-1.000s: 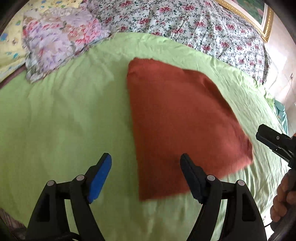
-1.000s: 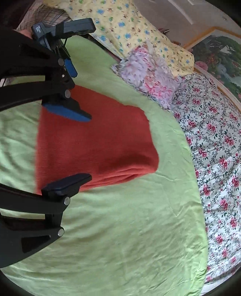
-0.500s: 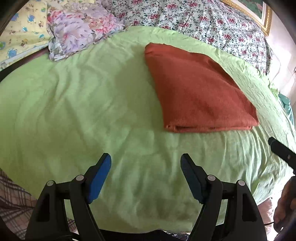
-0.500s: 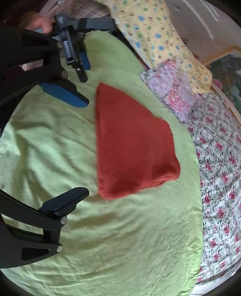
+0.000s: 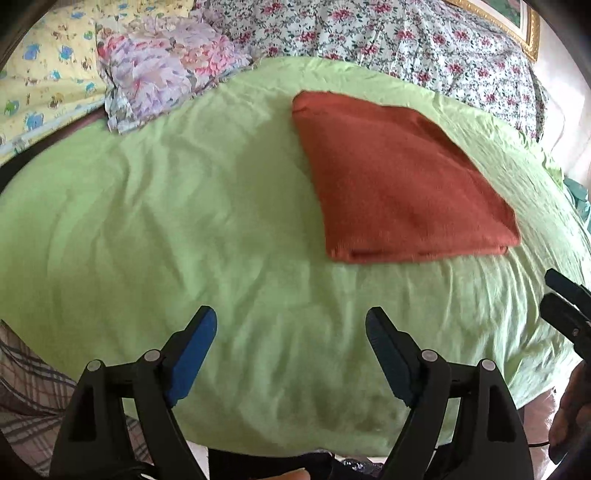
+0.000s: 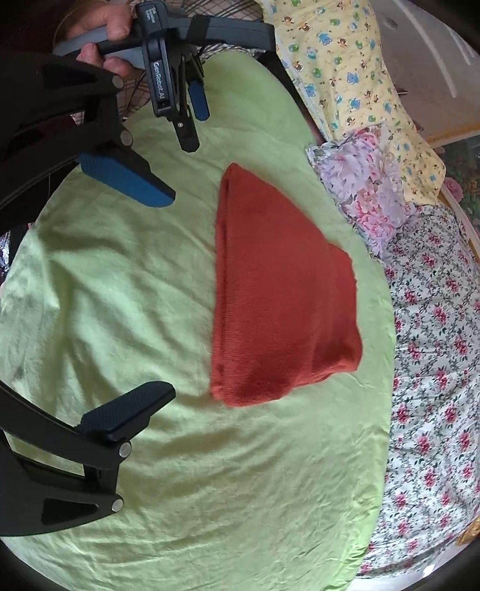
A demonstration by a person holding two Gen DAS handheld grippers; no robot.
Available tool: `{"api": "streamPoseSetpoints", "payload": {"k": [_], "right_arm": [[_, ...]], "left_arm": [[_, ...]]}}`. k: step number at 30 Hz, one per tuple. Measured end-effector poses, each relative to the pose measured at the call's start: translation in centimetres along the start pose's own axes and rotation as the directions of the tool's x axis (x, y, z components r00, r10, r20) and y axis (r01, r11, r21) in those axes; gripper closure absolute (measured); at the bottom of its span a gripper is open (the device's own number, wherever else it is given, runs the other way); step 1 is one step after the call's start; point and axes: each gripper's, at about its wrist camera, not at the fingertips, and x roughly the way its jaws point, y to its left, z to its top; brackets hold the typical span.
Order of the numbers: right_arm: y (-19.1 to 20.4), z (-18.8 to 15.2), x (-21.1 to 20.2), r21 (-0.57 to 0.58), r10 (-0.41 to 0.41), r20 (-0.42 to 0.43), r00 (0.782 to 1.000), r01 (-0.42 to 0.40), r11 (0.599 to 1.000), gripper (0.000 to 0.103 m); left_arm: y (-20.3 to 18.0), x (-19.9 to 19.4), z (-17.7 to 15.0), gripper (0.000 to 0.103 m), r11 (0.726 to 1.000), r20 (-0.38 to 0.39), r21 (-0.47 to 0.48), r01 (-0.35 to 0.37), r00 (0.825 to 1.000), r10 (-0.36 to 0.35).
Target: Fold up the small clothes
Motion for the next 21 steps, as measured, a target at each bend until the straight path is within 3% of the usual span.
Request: {"api": "streamPoseSetpoints", "payload": {"k": [8, 15, 21], "right_arm": [[1.3, 4.5, -1.7, -0.069, -0.012, 0.093, 0.996, 0.019, 0.997, 0.002], [1.4, 6.8, -0.8, -0.076, -0.005, 0.087, 0.996, 0.012, 0.997, 0.000], [-0.1, 7.1, 1.7, -0.007, 0.005, 0.035, 0.999, -0.005, 1.000, 0.000]], "left_arm": [[-1.4, -1.6, 4.9, 0.019, 0.999, 0.095, 0.028, -0.024, 0.995, 0.021], [-2.8, -1.6, 6.7, 0.016, 0.997, 0.140, 0.063, -0.052, 0.989, 0.043], [-3.0, 0.7, 6.5, 0.015, 0.996, 0.102, 0.068, -0.066, 0.993, 0.059]]}}
